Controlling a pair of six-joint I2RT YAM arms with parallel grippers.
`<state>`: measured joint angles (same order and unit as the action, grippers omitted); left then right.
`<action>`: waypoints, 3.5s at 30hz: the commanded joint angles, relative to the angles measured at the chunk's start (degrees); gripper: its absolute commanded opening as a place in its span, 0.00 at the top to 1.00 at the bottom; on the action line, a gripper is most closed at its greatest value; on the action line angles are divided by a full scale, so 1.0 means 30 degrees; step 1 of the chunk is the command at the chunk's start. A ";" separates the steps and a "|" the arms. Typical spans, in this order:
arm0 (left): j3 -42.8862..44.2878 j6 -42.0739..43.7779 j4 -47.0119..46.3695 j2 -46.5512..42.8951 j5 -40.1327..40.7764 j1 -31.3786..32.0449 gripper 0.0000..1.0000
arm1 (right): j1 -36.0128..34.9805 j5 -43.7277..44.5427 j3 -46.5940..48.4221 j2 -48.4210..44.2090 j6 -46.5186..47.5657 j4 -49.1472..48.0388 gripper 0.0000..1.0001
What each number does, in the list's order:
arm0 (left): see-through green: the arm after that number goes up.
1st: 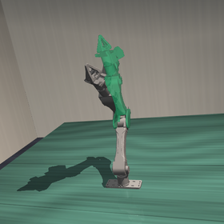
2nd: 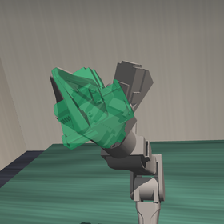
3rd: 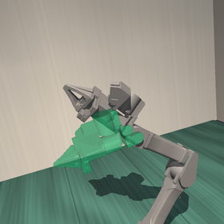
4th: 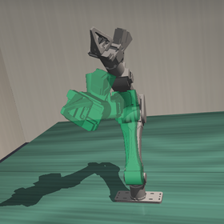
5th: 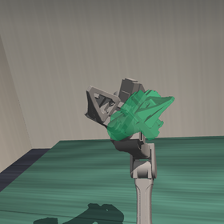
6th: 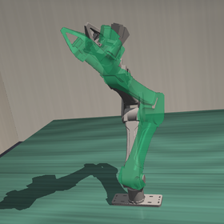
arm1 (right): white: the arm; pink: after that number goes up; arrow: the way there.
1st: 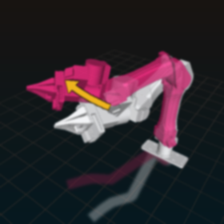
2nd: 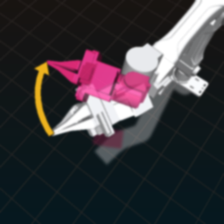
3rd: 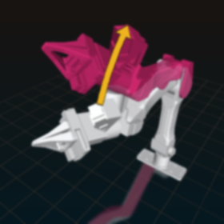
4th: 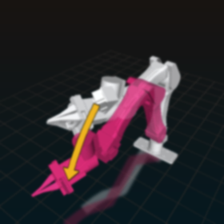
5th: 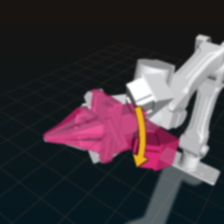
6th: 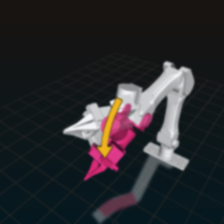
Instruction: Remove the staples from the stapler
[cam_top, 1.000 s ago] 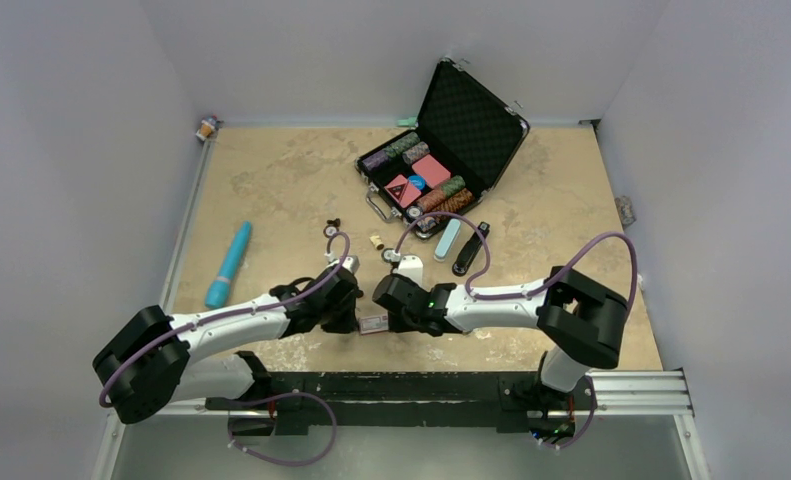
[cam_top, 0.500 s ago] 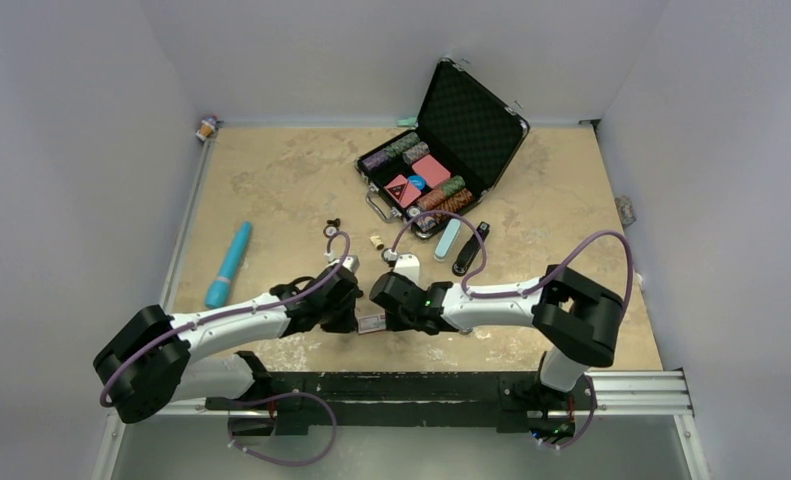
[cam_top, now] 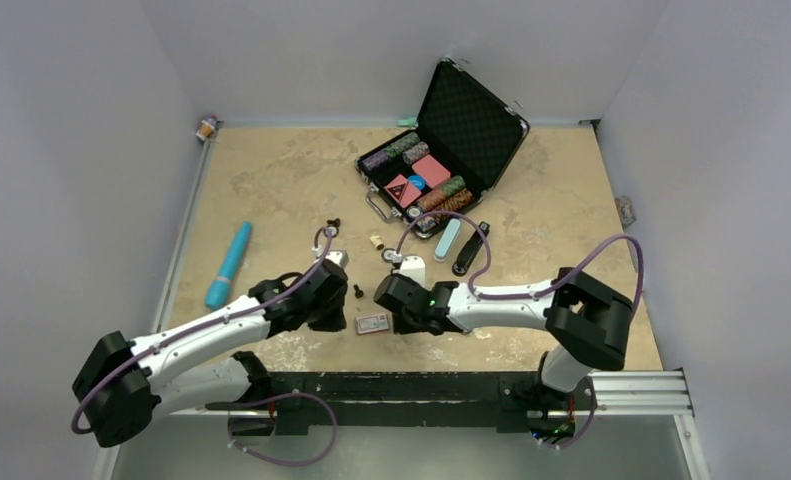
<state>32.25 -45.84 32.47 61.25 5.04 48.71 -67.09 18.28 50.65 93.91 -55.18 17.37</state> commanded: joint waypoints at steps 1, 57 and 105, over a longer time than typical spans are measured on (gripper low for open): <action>0.2213 0.0479 0.3113 -0.1928 0.0324 -0.0122 1.00 | -0.0044 0.1132 0.1092 -0.1841 -0.0038 0.3061 1.00; 0.6448 0.6222 0.8328 -1.1570 0.4145 -0.0253 0.05 | -0.0058 0.3843 0.0986 -2.1763 0.6706 0.5874 0.01; 0.6453 0.6170 0.8368 -1.1863 0.4458 -0.0298 0.06 | -0.0077 0.5586 -0.1323 -2.6466 0.6336 0.4277 0.01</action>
<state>51.72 -27.86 58.81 26.11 17.39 48.05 -67.11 34.96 45.43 12.91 -37.06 31.29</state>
